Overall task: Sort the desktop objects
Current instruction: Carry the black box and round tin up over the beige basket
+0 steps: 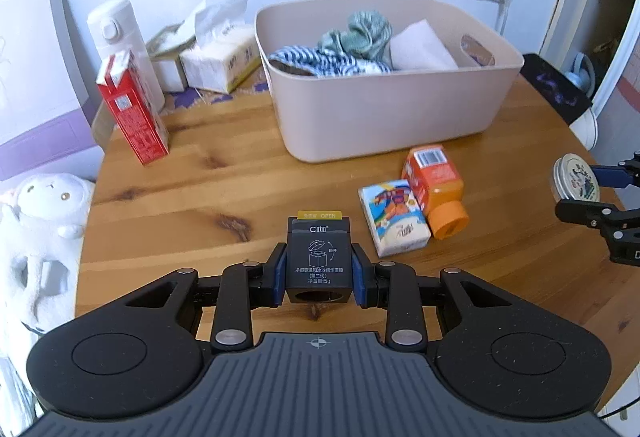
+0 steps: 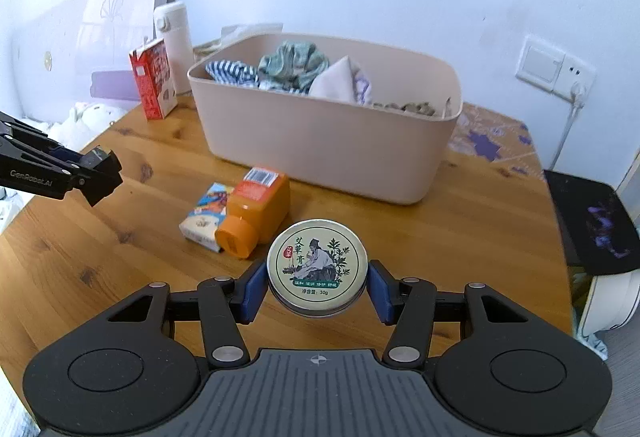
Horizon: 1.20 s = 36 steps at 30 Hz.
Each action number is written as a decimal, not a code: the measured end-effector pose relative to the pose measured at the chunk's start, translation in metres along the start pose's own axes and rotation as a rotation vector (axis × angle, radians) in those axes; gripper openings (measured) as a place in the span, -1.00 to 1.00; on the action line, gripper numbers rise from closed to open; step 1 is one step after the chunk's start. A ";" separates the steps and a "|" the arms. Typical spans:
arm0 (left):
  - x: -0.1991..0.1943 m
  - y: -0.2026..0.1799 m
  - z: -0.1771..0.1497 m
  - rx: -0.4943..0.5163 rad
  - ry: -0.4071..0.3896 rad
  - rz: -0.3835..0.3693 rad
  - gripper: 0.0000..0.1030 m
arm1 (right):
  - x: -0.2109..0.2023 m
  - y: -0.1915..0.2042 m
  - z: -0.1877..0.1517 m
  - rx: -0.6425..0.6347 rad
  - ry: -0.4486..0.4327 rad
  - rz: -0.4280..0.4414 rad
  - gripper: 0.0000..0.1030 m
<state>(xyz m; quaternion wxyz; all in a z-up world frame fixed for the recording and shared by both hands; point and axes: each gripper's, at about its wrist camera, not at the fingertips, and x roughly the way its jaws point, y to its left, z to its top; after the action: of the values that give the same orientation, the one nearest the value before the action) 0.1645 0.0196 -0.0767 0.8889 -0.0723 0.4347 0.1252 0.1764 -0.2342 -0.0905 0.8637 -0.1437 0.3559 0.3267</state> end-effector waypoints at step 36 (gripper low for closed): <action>0.011 -0.012 0.141 0.064 -0.181 0.002 -0.38 | 0.008 -0.057 0.104 0.005 -0.188 -0.055 -0.01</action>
<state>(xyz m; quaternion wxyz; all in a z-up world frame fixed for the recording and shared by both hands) 0.2805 0.0434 0.0013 0.9262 -0.0320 0.3566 0.1180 0.2727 -0.2226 -0.0220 0.9022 -0.1200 0.2702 0.3141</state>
